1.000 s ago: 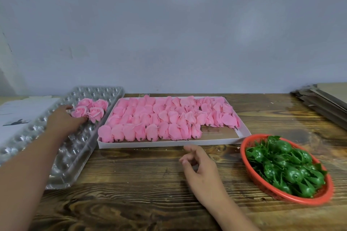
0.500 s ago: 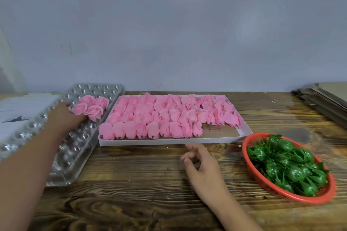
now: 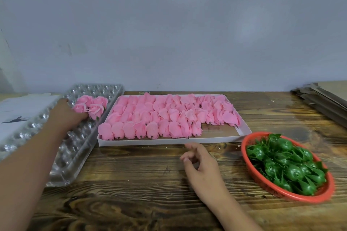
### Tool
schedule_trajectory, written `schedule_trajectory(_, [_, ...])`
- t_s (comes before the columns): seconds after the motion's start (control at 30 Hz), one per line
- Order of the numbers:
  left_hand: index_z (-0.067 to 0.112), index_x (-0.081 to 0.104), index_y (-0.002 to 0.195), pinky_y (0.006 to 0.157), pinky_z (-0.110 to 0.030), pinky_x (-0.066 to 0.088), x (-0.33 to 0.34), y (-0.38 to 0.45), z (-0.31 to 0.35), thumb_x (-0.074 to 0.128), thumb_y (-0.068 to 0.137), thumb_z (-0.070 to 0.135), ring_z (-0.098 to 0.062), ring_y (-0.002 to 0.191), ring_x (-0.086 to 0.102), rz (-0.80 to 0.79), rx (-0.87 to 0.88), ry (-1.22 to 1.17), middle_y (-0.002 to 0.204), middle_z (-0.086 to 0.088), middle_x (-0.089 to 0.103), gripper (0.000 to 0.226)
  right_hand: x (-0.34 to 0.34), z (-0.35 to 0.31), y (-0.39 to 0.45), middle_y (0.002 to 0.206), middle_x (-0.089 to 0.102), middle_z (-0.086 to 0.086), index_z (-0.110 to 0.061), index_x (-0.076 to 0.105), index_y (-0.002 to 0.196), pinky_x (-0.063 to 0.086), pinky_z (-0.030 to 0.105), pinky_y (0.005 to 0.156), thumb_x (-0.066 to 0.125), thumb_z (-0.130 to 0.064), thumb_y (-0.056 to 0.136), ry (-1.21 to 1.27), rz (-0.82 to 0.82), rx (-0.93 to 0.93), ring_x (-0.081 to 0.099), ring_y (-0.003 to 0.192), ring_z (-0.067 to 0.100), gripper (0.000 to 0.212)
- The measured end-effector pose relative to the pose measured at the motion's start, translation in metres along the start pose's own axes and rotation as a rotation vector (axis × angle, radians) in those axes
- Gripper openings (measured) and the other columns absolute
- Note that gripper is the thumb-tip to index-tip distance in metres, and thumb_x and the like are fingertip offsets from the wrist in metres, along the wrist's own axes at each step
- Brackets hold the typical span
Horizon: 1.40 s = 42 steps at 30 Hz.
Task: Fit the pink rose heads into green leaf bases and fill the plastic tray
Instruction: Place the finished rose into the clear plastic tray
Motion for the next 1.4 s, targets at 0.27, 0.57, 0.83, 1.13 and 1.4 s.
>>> schedule_trajectory(0.27, [0.008,0.037,0.151,0.085,-0.049,0.054,-0.001,-0.005,0.003,0.084,0.078,0.024,-0.043,0.109,0.064,0.011,0.007,-0.016,0.124,-0.026,0.065,0.089,0.000,0.000,0.000,0.095,0.068,-0.020,-0.049,0.051,0.109,0.046,0.010,0.073,0.058,-0.015,0.090,-0.005,0.004,-0.007,0.063,0.088,0.006,0.040])
schedule_trajectory(0.57, [0.015,0.034,0.154,0.054,-0.032,0.048,-0.009,-0.025,0.007,0.085,0.079,0.017,-0.023,0.067,0.059,-0.023,-0.008,-0.112,0.131,-0.018,0.057,0.091,-0.003,-0.004,0.000,0.095,0.066,-0.024,-0.046,0.050,0.109,0.045,0.009,0.073,0.059,-0.012,0.093,-0.014,-0.004,0.010,0.063,0.086,0.005,0.038])
schedule_trajectory(0.83, [0.014,0.055,0.138,0.083,-0.031,0.051,-0.015,-0.112,0.056,0.062,0.092,0.012,-0.013,0.095,0.058,0.206,0.164,-0.425,0.115,-0.001,0.062,0.047,-0.002,-0.005,-0.001,0.092,0.067,-0.022,-0.046,0.051,0.106,0.045,0.011,0.070,0.059,-0.009,0.092,0.001,-0.007,0.026,0.062,0.080,0.007,0.040])
schedule_trajectory(1.13, [0.022,0.062,0.093,0.065,-0.005,0.042,0.072,-0.211,0.092,0.070,0.091,0.010,-0.001,0.073,0.057,-0.078,0.376,-0.340,0.082,0.007,0.064,0.015,-0.005,-0.009,-0.002,0.092,0.069,-0.018,-0.044,0.052,0.104,0.047,0.026,0.061,0.058,-0.008,0.091,0.023,0.014,0.027,0.057,0.058,0.005,0.039])
schedule_trajectory(1.4, [0.020,0.062,0.080,0.059,-0.009,0.042,0.086,-0.214,0.084,0.070,0.094,0.017,-0.005,0.063,0.055,-0.154,0.403,-0.294,0.067,-0.007,0.063,0.016,-0.007,-0.021,-0.008,0.088,0.067,-0.021,-0.042,0.053,0.104,0.047,0.012,0.069,0.059,-0.011,0.092,-0.050,0.005,-0.002,0.062,0.075,0.009,0.034])
Point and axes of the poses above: each hand's wrist, its own y-axis towards the middle knuckle, its own x-axis out of the palm, z = x × y, the point moved 6 cm from there along y, towards the middle knuckle
